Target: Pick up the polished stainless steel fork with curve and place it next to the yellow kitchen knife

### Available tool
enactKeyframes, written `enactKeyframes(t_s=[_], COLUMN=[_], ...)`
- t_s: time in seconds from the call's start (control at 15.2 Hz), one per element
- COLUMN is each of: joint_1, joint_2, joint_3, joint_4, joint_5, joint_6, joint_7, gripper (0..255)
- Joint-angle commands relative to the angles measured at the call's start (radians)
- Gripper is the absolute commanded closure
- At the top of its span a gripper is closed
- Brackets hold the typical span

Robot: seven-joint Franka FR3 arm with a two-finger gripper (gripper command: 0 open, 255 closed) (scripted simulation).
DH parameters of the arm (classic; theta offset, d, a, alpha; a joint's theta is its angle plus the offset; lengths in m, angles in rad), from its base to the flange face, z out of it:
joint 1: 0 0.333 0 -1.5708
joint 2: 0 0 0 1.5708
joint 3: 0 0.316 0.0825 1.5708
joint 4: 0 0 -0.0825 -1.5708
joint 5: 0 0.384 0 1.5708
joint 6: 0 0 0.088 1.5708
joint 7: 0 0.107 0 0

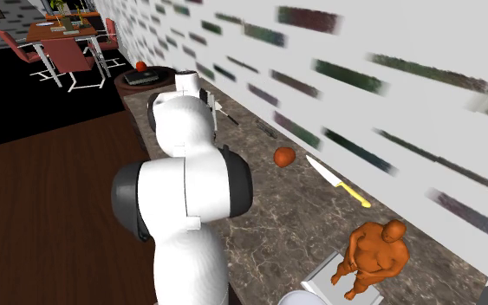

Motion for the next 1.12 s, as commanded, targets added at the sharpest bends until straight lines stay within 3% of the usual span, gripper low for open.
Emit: enactKeyframes(t_s=[0.0, 0.2, 1.06], joint_1=[-0.001, 0.000, -0.175], joint_2=[-0.004, -0.008, -0.237], joint_3=[0.000, 0.001, -0.129], joint_4=[0.023, 0.050, -0.227], joint_5=[0.002, 0.004, 0.069], joint_6=[-0.027, -0.058, 0.013], joint_7=[-0.004, -0.006, -0.320], gripper=[255, 255, 255])
